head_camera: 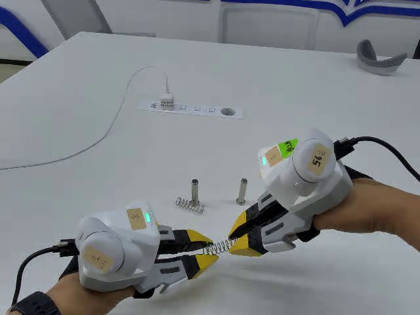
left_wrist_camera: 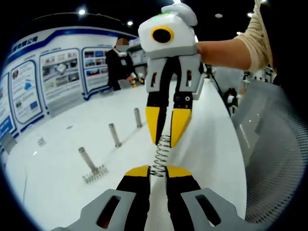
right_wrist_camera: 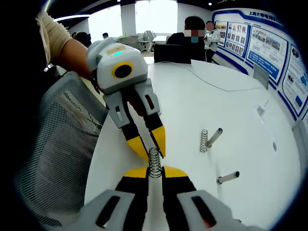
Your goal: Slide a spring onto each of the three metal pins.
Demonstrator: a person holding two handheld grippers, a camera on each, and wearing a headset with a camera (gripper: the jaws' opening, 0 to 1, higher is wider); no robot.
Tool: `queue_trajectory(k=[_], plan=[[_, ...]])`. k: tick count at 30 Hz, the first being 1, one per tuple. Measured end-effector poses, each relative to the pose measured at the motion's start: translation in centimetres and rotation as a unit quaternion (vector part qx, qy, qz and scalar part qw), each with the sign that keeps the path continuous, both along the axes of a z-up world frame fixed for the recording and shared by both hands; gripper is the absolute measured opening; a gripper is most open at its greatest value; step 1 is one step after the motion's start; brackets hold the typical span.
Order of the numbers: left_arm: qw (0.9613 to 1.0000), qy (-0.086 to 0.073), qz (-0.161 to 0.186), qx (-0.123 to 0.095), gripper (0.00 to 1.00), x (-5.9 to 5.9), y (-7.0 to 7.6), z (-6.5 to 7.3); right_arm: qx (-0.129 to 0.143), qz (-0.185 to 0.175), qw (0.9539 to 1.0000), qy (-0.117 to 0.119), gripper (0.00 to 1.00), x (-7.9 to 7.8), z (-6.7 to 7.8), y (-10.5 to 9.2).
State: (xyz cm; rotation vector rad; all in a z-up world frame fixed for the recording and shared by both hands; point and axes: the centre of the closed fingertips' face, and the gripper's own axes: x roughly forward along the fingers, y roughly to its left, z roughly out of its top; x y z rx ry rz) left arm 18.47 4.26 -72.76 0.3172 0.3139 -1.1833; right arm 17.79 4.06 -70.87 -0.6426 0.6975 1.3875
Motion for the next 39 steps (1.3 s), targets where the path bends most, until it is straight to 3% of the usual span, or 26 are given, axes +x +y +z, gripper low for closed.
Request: queue_trajectory(k=[22, 39], plan=[[1.0000, -0.001, -0.007, -0.002, 0.11, -0.2, -0.5, 0.2, 0.038, -0.008, 0.9992, -0.004, 0.12, 0.2, 1.9, 1.7], [1.0000, 0.000, -0.006, -0.007, 0.11, -0.2, -0.7, 0.4, 0.056, -0.008, 0.9983, -0.008, 0.12, 0.0, 2.3, 2.9]])
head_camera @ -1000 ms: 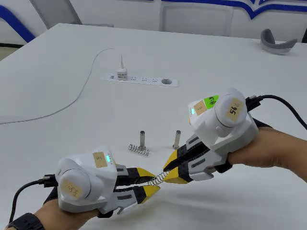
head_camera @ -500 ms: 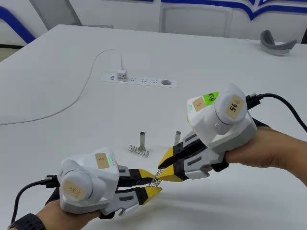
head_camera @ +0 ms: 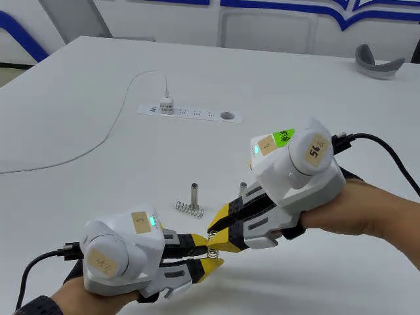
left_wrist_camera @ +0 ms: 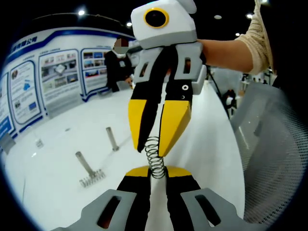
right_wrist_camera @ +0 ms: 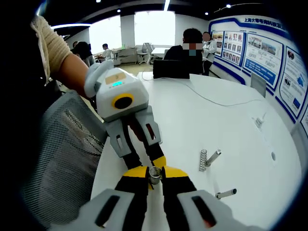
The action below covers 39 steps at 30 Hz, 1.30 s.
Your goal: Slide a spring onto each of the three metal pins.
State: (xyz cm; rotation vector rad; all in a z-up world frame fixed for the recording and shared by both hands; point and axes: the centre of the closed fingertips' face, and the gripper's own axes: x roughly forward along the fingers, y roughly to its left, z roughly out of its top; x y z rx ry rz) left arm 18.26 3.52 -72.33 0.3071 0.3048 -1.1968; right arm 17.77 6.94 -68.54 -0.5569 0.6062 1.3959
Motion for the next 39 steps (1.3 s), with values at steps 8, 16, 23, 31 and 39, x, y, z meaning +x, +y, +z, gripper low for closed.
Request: queue_trajectory(k=[8, 16, 23, 31, 39], plan=[[1.0000, 0.004, 0.005, -0.006, 0.11, 0.1, 0.2, 0.0, 0.000, -0.006, 1.0000, -0.002, 0.15, 0.0, -0.1, -0.2], [0.9999, 0.010, 0.008, -0.011, 0.11, 0.1, 0.1, 0.1, -0.001, -0.006, 1.0000, -0.005, 0.14, 0.0, -0.3, -0.2], [0.9998, 0.009, 0.011, -0.013, 0.11, 0.3, 0.2, 0.2, 0.003, -0.010, 0.9999, -0.002, 0.12, 0.2, -0.2, -0.1], [0.9998, 0.005, 0.018, -0.012, 0.13, 0.7, 0.4, 0.2, 0.002, -0.014, 0.9999, -0.001, 0.12, 0.4, -0.1, -0.2], [0.9991, 0.012, 0.036, -0.019, 0.22, 1.3, 1.1, 0.3, 0.000, -0.020, 0.9998, -0.001, 0.12, 0.7, -0.1, -0.5]])
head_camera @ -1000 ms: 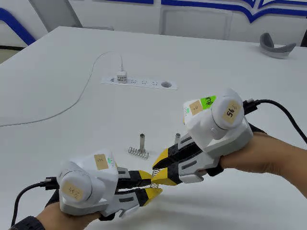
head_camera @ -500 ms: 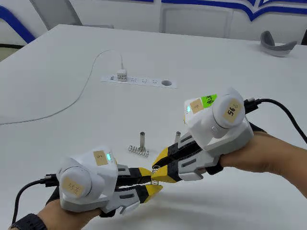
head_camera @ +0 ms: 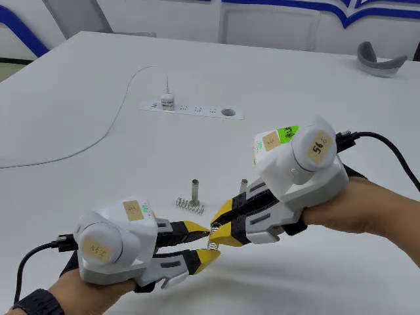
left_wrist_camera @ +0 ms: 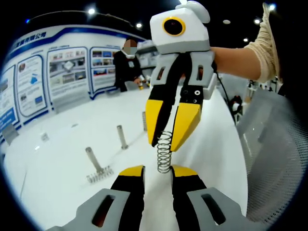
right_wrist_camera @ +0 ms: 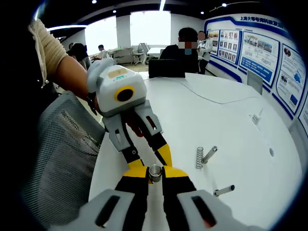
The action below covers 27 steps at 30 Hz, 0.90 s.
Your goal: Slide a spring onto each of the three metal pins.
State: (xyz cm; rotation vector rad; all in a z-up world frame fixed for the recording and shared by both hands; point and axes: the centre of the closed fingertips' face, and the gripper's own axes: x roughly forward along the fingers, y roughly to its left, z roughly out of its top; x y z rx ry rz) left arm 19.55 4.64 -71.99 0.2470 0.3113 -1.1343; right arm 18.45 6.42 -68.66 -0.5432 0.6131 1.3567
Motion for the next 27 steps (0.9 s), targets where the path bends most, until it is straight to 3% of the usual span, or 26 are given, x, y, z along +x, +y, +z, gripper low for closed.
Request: queue_trajectory(k=[27], plan=[[0.9984, 0.011, 0.056, 0.000, 0.48, 1.6, 2.6, -0.4, 0.001, -0.033, 0.9994, -0.010, 0.12, 2.0, 0.8, -2.0]])
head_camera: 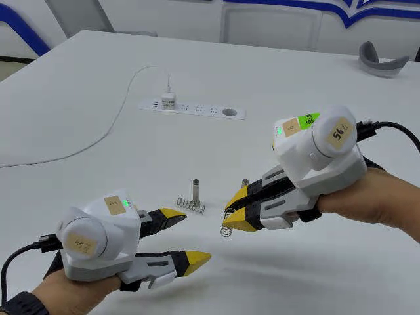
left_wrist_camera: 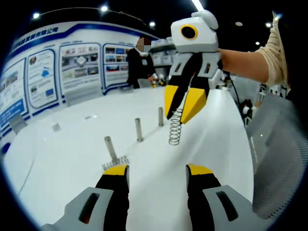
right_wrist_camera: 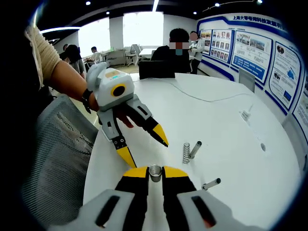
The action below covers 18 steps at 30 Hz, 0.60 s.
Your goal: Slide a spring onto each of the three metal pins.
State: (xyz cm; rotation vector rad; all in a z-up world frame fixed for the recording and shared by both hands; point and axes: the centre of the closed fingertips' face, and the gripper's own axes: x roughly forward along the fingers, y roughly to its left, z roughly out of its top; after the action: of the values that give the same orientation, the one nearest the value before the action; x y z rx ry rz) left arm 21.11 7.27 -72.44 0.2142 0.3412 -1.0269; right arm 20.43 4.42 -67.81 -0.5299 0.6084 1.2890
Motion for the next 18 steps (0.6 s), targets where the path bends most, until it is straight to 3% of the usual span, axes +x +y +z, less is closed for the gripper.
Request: queue_trajectory(k=[18], plan=[[0.9999, 0.004, 0.016, 0.002, 0.53, 0.5, 0.6, -0.3, -0.002, -0.038, 0.9992, -0.011, 0.12, 2.7, 0.9, -2.3]])
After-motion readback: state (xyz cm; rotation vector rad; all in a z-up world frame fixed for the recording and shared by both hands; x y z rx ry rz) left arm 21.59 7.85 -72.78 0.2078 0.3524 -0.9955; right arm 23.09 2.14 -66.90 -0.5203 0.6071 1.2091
